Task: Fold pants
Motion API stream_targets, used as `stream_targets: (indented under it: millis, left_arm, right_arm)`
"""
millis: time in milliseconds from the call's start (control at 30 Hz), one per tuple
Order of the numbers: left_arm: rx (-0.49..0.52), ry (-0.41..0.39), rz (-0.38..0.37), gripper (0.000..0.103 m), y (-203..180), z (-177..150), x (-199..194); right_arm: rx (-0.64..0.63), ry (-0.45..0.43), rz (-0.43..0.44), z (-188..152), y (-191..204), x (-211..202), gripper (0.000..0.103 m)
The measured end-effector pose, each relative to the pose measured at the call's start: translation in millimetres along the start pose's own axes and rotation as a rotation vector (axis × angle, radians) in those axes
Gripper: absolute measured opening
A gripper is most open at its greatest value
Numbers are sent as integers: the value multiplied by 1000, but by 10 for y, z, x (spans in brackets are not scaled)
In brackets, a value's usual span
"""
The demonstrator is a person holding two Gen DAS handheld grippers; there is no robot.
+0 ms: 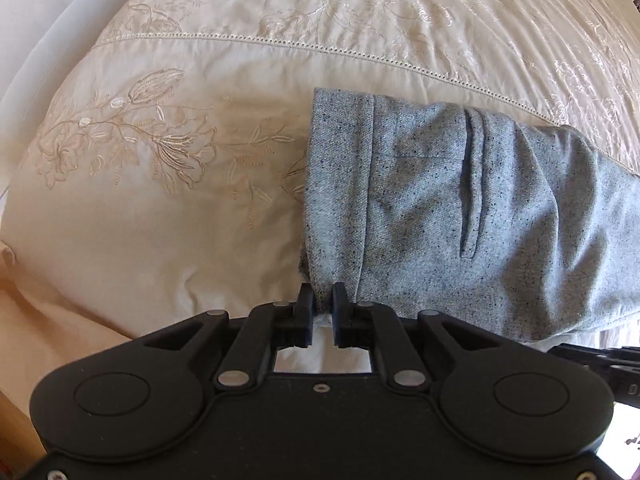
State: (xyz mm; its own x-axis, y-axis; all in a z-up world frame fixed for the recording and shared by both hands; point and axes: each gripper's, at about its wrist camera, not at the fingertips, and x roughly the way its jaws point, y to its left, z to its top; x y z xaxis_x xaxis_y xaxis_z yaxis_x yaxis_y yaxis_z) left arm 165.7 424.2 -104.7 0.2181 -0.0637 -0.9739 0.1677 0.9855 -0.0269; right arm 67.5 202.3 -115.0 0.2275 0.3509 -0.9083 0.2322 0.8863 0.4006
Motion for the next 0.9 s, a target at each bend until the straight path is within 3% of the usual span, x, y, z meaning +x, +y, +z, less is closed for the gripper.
stream_targets:
  millis: [67,200,333,433,533,667,833,900]
  left_arm:
    - [-10,-25,32,18,28,10,-86]
    - [-22,-113,174,14,-1,67,-251]
    - [-9,-168,143,14,-193,87,-357]
    - [53,-142,67,14,-488,73,-283]
    - [140,-112,-9,16,-846,5,-195]
    - [228,-90,-76,21,-1203,-94,-54]
    - [209,27,29,21,-1236,-161,357]
    - [173,50,27,21,-1150,-159,435]
  right_arm:
    - [-5,-65,-18,3,-61,-175,17]
    - [51,-188,-97,85,-264,-325,17]
    - [89,-178,-146,147,-459,-136,17]
    - [55,-58,-159,85,-432,208,17]
    - [6,-78,-182,8,-340,182,17]
    - [47,-109,-147,-36,-414,-5,17]
    - [94,-179,-176,-16,-630,-310,17]
    - [136,-206,-181,11,-789,-431,17]
